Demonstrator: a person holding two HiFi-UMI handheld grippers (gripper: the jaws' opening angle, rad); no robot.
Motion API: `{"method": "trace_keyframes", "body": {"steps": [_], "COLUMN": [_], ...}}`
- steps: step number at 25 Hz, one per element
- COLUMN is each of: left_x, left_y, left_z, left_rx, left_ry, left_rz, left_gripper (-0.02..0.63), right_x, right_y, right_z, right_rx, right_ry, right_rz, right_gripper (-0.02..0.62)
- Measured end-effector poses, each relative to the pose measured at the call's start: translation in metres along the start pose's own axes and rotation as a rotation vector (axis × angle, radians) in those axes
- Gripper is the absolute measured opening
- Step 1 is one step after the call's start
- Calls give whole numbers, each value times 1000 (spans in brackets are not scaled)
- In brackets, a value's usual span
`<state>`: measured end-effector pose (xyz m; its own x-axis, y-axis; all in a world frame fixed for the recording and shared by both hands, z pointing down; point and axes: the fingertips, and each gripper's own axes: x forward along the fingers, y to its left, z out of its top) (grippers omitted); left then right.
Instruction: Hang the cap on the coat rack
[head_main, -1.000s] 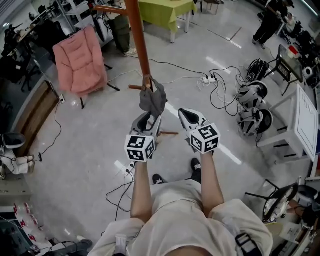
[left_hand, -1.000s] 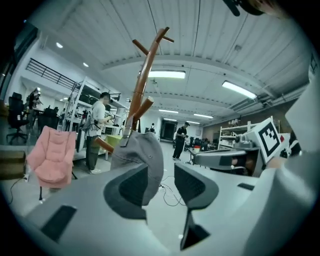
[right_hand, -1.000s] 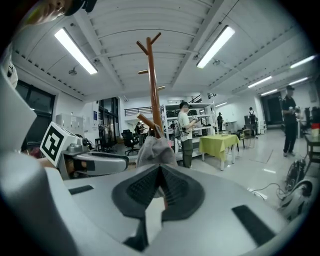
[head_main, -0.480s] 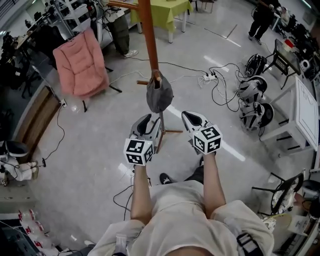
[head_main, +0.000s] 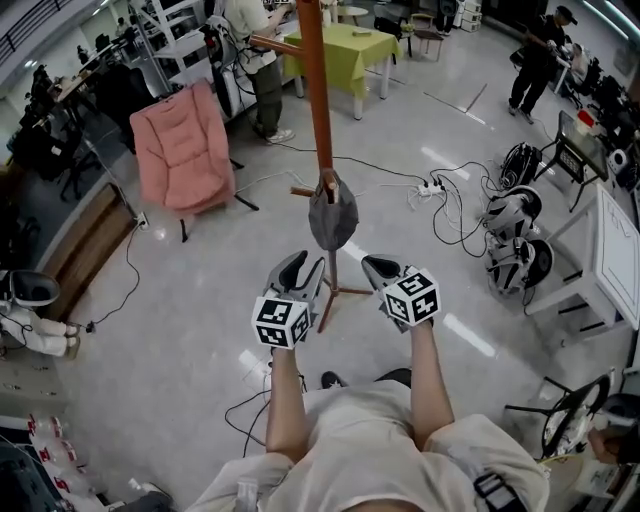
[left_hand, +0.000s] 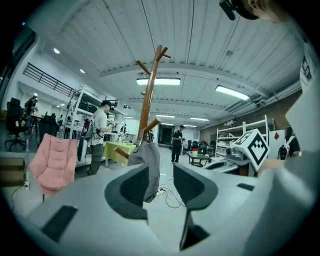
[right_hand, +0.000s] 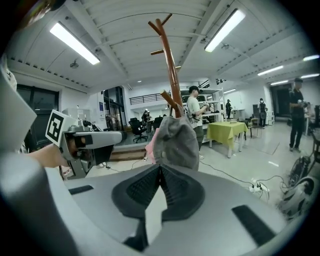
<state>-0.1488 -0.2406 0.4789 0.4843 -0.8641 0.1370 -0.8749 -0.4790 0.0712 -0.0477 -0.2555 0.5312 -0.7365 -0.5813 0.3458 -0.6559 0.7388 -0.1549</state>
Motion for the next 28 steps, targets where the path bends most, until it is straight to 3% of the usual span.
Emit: {"method": "trace_keyframes", "body": {"steps": [13, 28], "left_x": [-5, -13], "left_y": [1, 5], "left_z": [7, -1], "left_rx": [-41, -47], "left_ry": [-26, -2], "left_rz": [17, 14], "left_gripper": [155, 147], "right_x": [-9, -13], "right_y": [-11, 2], "right_z": [5, 6], "right_rx": [106, 114], "right_ry": [-88, -92], "right_rz": [-49, -24], "right_gripper": [5, 5]}}
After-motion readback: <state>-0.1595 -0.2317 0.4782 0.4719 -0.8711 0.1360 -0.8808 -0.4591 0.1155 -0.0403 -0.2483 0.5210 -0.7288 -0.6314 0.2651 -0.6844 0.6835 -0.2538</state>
